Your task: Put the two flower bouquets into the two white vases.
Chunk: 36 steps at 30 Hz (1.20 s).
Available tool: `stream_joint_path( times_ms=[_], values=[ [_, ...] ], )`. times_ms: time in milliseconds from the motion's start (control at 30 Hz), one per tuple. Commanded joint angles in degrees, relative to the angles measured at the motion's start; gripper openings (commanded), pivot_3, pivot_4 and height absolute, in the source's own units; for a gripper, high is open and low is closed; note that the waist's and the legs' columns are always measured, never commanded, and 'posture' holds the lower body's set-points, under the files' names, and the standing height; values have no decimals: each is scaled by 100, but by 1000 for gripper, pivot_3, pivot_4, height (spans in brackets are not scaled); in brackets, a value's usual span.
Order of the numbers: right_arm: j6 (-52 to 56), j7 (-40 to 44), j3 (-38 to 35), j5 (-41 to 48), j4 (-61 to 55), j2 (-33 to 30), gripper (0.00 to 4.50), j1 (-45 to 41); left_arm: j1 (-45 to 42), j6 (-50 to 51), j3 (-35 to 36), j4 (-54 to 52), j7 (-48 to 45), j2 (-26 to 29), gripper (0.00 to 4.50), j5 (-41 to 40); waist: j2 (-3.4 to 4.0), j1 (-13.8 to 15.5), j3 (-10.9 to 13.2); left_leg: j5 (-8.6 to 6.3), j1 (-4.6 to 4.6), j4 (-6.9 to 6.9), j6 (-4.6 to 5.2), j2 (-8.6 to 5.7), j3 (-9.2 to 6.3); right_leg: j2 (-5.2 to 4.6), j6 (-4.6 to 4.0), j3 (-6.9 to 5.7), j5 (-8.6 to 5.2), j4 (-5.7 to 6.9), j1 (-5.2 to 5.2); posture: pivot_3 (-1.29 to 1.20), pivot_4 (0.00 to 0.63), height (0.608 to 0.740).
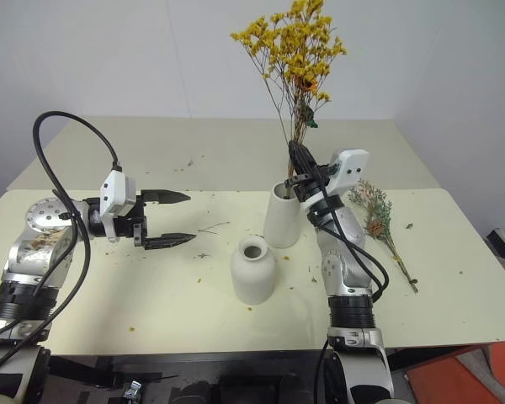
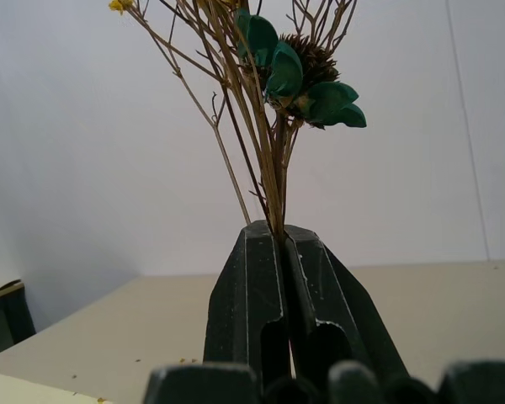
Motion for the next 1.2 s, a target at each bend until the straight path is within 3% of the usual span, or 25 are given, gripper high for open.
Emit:
stream_joint_path(
  times_ms=[33, 67, 200, 500, 1033, 1200],
  values=[
    [-244, 99, -29, 65, -123, -30, 23, -15, -109, -103, 187, -94, 24, 59, 4500, -104, 0, 0, 0, 0, 0, 0, 0, 0, 0, 0, 0, 0, 0, 0, 0, 0, 150, 740],
    [-244, 117, -19, 69, -152, -43, 23, 2, -102, -110, 190, -95, 22, 59, 4500, -107, 0, 0, 0, 0, 0, 0, 0, 0, 0, 0, 0, 0, 0, -1, 0, 0, 150, 740],
    [-211, 191, 53, 82, -344, -64, 1151, 116, -107, -139, 193, -81, 28, 48, 4500, -106, 0, 1, 0, 0, 0, 0, 0, 0, 0, 0, 0, 0, 0, -1, 0, 0, 150, 740],
    [-22, 138, 159, 113, -761, -95, 4406, 343, -189, -229, 180, 21, 24, -13, 4500, -108, 0, 2, 0, 0, 0, -1, 0, 1, 0, 0, 0, 0, 0, 0, 0, 0, 150, 740],
    [334, 208, 198, 385, -1890, -493, 4463, 1144, -352, -204, 180, 141, 27, -119, 4500, -169, 0, 10, 0, 0, 0, -1, 0, 0, 0, 0, 3, 0, -3, -2, 1, 0, 150, 740],
    [648, 184, -50, 604, -2594, -919, 4463, 1513, -358, -139, 185, 87, 33, -112, 4500, -220, 0, 16, 0, 0, -1, -1, 0, -1, 0, 0, 4, 0, -4, -3, 1, 0, 150, 740]
  ],
)
